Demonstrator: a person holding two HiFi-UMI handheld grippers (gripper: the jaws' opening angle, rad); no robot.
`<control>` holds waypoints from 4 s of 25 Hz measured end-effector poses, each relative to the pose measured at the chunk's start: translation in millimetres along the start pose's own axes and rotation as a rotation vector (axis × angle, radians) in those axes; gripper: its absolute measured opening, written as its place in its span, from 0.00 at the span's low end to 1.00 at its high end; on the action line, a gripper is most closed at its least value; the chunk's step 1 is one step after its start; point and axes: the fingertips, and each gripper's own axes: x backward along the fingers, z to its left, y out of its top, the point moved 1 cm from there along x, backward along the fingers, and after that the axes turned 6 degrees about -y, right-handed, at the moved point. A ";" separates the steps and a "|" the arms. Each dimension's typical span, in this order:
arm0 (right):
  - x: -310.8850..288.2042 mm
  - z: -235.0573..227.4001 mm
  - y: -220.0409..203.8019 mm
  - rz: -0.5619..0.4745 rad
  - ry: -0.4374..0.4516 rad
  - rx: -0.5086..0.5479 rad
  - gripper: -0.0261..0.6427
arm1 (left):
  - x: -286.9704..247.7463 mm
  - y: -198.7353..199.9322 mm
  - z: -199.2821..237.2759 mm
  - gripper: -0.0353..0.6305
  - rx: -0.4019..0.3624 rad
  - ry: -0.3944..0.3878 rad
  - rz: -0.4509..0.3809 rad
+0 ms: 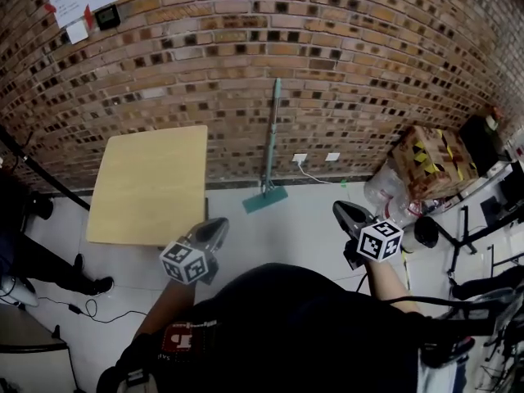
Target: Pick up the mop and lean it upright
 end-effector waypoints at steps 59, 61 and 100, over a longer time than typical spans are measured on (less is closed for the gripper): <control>-322.8 -200.1 165.2 0.034 0.118 0.074 0.07 | -304.8 109.0 261.0 0.06 0.009 -0.001 0.030; -324.8 -222.7 167.1 0.039 0.160 0.085 0.08 | -320.7 110.5 255.2 0.06 0.006 0.061 0.012; -452.8 -340.6 36.6 0.276 0.179 -0.044 0.09 | -521.8 -156.6 394.0 0.37 0.038 0.132 0.601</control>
